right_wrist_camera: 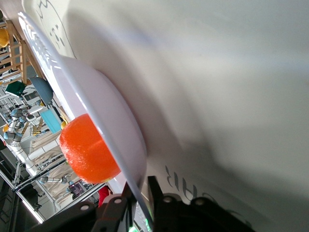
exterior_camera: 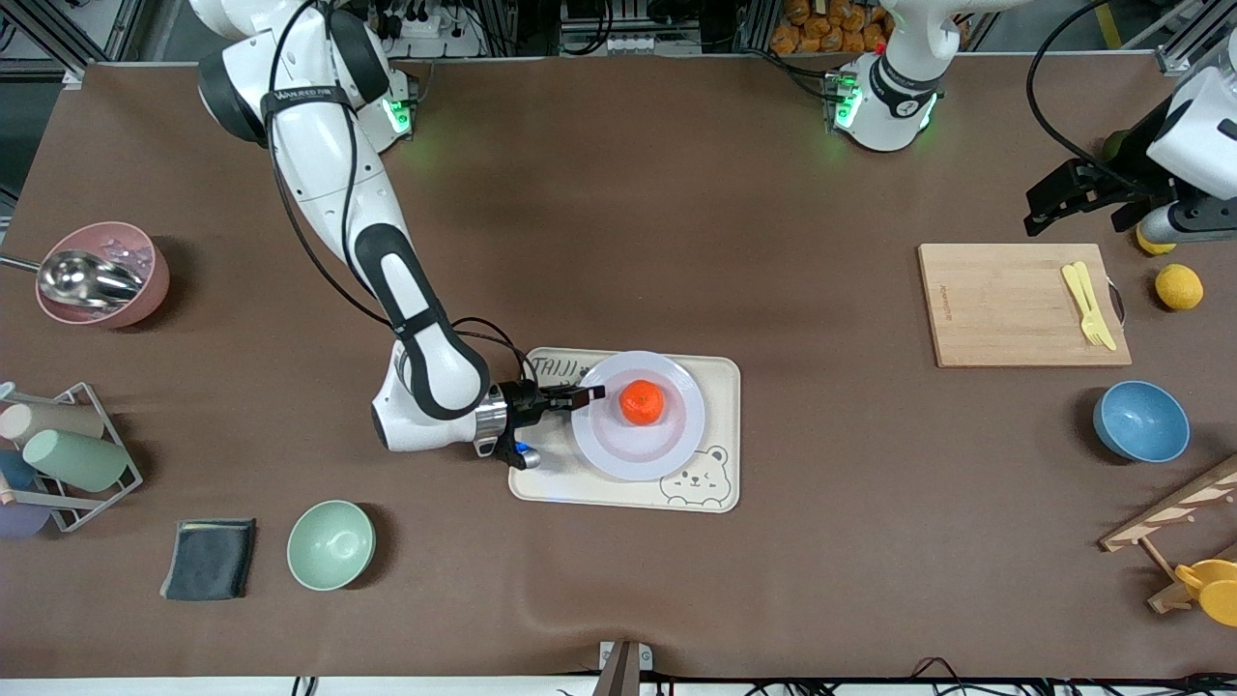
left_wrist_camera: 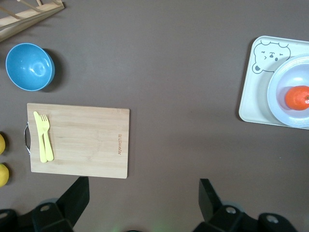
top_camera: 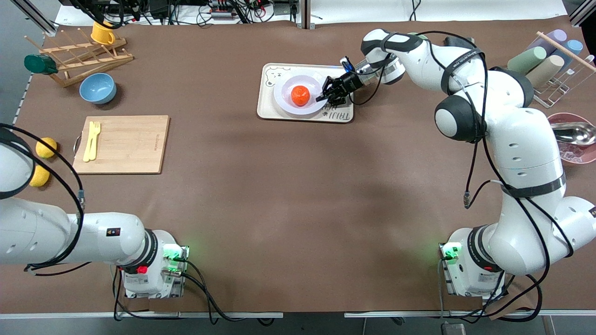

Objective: Place orange and plate with both arms
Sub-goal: 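Adjust the plate on the tray and open the right gripper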

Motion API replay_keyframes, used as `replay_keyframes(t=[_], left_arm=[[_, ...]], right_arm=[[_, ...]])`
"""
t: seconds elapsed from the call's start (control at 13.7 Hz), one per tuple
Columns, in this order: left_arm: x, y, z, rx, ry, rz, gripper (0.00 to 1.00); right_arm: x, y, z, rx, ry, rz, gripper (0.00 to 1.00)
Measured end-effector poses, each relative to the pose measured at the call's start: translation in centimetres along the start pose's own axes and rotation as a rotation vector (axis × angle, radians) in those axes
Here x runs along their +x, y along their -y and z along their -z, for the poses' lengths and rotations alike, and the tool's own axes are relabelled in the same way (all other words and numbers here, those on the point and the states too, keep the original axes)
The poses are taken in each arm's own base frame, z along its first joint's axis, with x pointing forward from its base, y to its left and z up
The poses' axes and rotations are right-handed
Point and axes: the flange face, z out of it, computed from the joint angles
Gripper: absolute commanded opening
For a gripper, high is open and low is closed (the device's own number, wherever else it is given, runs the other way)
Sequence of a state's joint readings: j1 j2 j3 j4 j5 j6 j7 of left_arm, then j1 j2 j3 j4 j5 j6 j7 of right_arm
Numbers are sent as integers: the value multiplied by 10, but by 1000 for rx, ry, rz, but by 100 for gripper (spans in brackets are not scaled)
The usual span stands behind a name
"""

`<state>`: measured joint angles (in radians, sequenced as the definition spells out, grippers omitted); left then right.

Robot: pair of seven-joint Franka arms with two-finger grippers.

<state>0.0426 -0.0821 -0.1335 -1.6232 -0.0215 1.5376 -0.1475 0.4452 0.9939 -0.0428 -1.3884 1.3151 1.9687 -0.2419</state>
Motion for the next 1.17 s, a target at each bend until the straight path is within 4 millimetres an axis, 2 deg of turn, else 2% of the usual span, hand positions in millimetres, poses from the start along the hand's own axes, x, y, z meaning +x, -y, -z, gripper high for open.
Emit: replay_keyframes(t=[0.73,1.17], left_arm=[[1,1,11,-6,-49,3,100],[-1,0,13,-6,-53,2,100]], right_arm=[[0,11,0,21,3,13,100],[6,14,13,21,-18,25,100]])
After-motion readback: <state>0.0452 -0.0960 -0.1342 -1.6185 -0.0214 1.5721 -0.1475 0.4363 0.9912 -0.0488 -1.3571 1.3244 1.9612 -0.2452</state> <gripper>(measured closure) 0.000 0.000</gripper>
